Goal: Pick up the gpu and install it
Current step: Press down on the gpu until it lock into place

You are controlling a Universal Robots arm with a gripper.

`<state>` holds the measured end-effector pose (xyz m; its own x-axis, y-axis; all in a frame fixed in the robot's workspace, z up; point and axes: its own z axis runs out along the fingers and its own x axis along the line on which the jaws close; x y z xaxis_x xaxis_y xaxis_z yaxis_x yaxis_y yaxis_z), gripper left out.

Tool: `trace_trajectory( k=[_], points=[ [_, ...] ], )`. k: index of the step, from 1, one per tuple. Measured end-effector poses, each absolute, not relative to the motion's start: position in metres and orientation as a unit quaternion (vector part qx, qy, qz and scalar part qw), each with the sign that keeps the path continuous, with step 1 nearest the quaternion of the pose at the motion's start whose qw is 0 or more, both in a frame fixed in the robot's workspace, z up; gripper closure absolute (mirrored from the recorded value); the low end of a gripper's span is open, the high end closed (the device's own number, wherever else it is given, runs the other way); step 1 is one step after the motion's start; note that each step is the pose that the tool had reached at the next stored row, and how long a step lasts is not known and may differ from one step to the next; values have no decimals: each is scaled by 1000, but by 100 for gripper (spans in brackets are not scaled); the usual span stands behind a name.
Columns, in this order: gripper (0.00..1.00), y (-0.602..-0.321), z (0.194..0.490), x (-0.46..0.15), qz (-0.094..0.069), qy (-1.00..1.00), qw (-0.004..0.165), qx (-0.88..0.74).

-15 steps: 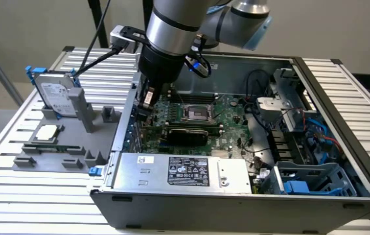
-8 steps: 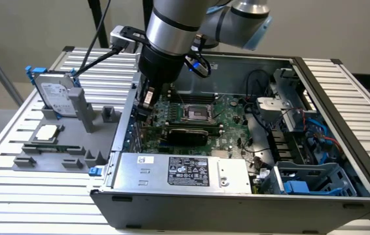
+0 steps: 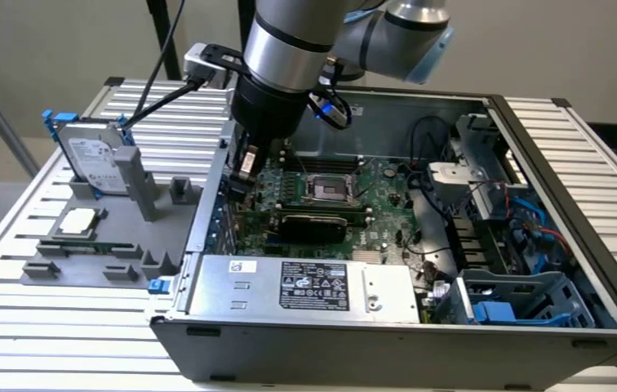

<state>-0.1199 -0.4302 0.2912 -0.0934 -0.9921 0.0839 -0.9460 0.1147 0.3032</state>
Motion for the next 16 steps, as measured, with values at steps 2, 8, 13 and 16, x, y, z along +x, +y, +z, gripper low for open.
trace_trajectory(
  k=[2,8,13,16],
  points=[
    [89,-430,294,-116,-86,-734,134,660],
    [89,-430,302,-101,-85,-734,135,660],
    [89,-430,302,-97,-71,-731,121,667],
    [89,-430,302,-97,-53,-729,102,675]
  ],
)
